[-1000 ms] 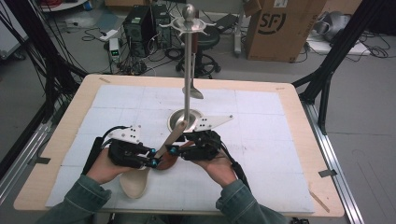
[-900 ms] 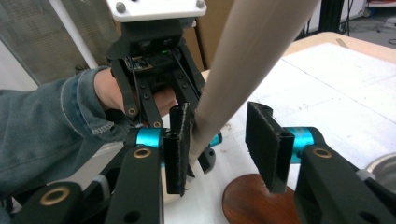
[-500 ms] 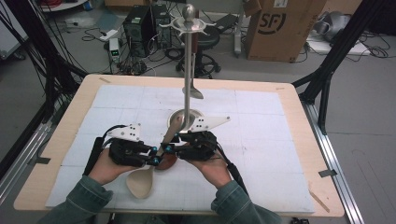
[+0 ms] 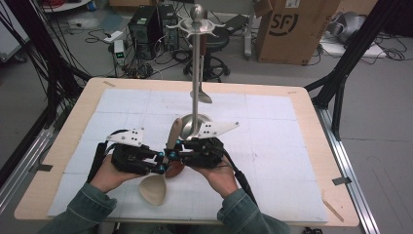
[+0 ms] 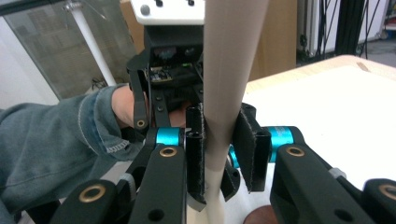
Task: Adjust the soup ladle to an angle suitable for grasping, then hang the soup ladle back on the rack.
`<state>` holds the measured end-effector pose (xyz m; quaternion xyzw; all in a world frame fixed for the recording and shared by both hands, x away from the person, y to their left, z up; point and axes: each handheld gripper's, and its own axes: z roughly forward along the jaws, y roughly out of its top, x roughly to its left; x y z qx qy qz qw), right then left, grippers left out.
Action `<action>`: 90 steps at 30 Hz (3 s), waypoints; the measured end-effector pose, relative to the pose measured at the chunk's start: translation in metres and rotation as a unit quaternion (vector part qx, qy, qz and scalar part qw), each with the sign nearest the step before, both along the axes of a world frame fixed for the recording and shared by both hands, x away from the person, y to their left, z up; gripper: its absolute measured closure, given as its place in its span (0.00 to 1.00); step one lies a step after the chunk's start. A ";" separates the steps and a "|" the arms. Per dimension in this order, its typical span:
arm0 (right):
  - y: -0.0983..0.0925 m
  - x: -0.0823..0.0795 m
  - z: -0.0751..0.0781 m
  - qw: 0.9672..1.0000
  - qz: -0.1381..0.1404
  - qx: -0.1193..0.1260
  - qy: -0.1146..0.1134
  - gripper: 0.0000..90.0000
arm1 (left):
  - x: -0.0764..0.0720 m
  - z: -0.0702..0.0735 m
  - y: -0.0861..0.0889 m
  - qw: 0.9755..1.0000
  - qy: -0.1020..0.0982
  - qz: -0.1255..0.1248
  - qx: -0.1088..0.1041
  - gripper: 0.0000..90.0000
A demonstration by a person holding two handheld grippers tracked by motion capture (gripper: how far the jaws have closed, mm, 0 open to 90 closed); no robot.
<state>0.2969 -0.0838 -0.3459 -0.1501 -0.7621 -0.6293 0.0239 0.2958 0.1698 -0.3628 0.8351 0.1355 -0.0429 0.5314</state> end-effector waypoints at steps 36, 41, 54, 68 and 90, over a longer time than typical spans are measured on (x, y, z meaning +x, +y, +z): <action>-0.040 0.043 0.058 0.998 -0.012 0.023 -0.053 0.84 | 0.010 0.000 0.028 0.997 -0.017 0.079 0.010 0.40; -0.042 0.049 0.062 0.998 -0.017 0.024 -0.053 0.84 | 0.013 0.000 0.035 0.995 -0.016 0.100 0.016 0.33; -0.044 0.067 0.073 0.998 -0.027 0.021 -0.050 0.84 | 0.016 0.000 0.043 0.993 -0.015 0.120 0.016 0.26; -0.039 0.084 0.097 0.997 -0.029 0.022 -0.066 0.84 | 0.018 0.001 0.046 0.991 -0.015 0.135 0.012 0.22; -0.030 0.099 0.119 0.997 -0.029 0.019 -0.067 0.84 | 0.017 0.003 0.048 0.989 -0.017 0.145 0.014 0.19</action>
